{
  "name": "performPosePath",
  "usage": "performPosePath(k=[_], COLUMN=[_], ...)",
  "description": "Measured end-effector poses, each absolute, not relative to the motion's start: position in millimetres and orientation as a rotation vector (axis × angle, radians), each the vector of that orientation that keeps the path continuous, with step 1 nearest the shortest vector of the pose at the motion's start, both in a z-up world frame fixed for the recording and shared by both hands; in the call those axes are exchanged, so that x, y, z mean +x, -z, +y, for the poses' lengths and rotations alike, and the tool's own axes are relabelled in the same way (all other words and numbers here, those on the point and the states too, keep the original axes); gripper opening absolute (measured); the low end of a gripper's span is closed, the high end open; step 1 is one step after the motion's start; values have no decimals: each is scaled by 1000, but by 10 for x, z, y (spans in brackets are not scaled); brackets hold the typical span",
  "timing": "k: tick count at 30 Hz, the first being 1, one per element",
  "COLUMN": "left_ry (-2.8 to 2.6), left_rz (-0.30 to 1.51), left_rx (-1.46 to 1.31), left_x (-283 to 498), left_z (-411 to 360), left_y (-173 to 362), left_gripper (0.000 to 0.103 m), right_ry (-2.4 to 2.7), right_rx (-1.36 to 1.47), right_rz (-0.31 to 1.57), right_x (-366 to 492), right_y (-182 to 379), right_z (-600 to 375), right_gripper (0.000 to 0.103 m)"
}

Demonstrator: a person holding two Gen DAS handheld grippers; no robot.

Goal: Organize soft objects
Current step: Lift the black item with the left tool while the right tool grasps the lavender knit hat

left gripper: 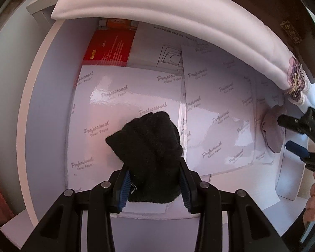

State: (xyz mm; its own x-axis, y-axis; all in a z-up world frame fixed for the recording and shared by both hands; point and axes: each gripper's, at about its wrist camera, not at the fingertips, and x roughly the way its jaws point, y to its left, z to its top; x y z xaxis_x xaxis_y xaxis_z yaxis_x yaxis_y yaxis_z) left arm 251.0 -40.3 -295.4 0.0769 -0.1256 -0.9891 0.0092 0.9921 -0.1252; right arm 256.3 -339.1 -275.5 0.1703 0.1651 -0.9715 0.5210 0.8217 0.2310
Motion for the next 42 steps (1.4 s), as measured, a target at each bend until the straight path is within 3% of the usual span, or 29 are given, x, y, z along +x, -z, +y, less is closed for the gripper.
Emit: performPosePath(k=[7,17,26,42], left_ry=[100,112,125,139], left_rz=[1489,1510,1531,1523], left_rx=[-93,-123,-149,-121], left_x=[2499,2533,2555,2572], left_z=[-400,-383,-353,-369], left_y=[2967,3023,3086,3168], left_gripper=[43,46,47,47], right_ry=[291,245,151,145], right_rx=[590,539,440,389], right_rz=[1417,1424,1521,1577], right_x=[2717,2749,2601,2315], right_y=[2873,2901,2837,3336], right_z=[-3380,-3368,-3109,-3058], right_gripper=[73,62,62,64])
